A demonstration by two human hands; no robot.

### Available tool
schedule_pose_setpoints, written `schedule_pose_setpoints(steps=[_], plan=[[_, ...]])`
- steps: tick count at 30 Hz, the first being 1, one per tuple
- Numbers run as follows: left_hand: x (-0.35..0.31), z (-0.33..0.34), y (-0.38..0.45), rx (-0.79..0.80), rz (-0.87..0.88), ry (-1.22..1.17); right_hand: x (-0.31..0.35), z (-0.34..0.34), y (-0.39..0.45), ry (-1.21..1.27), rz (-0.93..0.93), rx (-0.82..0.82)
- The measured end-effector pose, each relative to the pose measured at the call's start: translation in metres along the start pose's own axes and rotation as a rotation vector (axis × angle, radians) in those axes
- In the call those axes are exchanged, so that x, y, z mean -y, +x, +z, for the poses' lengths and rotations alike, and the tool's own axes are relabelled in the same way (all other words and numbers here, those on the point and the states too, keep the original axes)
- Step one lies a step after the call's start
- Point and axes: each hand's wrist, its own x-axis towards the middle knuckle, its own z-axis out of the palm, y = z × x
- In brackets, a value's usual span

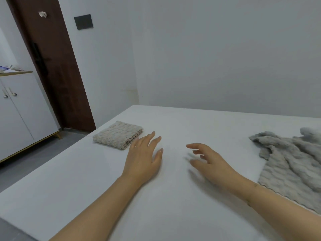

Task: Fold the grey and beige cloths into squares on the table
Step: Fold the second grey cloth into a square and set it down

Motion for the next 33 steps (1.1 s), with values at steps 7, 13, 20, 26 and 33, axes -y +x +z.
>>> schedule_pose_setpoints(steps=[7,13,20,26,33], plan=[[-0.08,0.023,0.004,0.056,0.135,-0.051,-0.013,-0.087,-0.024,-0.281,-0.011,-0.157],[-0.15,0.047,0.02,0.131,0.16,-0.185,-0.023,-0.154,-0.031,-0.592,0.061,-0.146],[-0.211,0.068,0.03,0.135,0.264,-0.308,-0.033,-0.205,-0.039,-0.706,0.231,-0.058],[-0.227,0.073,0.029,0.24,0.329,-0.455,-0.043,-0.212,-0.04,-0.711,0.284,-0.007],[-0.225,0.069,0.025,0.275,0.356,-0.542,-0.043,-0.213,-0.042,-0.674,0.294,0.035]])
